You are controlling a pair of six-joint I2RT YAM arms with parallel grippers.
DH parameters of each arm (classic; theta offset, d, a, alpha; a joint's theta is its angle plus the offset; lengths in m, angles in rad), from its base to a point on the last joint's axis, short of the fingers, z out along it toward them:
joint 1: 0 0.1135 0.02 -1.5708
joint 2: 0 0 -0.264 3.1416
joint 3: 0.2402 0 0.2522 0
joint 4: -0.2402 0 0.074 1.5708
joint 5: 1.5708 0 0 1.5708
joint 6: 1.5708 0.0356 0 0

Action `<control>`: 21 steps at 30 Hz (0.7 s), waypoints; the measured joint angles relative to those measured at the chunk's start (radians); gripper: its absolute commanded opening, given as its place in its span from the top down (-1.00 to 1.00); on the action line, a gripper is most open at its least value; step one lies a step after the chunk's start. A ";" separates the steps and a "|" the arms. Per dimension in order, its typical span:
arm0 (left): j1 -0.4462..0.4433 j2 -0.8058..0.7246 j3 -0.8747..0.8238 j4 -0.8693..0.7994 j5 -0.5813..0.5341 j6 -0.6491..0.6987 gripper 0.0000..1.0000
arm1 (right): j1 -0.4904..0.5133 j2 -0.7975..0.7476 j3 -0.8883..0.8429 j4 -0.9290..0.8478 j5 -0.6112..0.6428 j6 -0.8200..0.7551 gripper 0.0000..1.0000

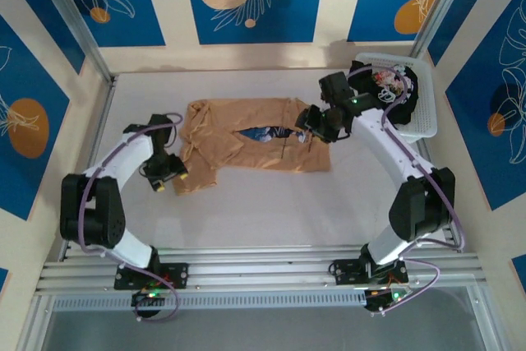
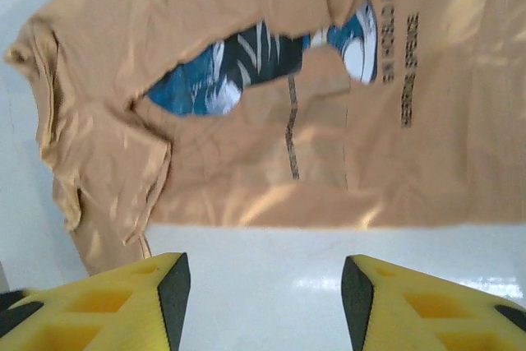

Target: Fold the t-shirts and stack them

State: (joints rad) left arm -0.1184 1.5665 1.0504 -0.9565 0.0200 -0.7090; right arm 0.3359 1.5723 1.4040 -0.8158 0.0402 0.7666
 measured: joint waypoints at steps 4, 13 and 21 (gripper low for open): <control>0.000 0.066 -0.021 0.034 0.048 -0.028 -0.24 | 0.010 -0.017 -0.091 0.011 -0.023 -0.001 -0.11; 0.001 0.176 -0.026 0.122 0.080 -0.071 0.59 | -0.014 -0.081 -0.196 0.022 -0.027 0.003 -0.11; 0.012 0.158 -0.010 0.139 0.005 -0.087 1.00 | -0.124 -0.106 -0.329 0.013 0.016 0.099 -0.03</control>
State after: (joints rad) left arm -0.1062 1.7241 1.0409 -0.8177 0.0250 -0.7959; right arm 0.2123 1.4666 1.0752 -0.8024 0.0566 0.8654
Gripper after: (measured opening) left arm 0.048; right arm 0.519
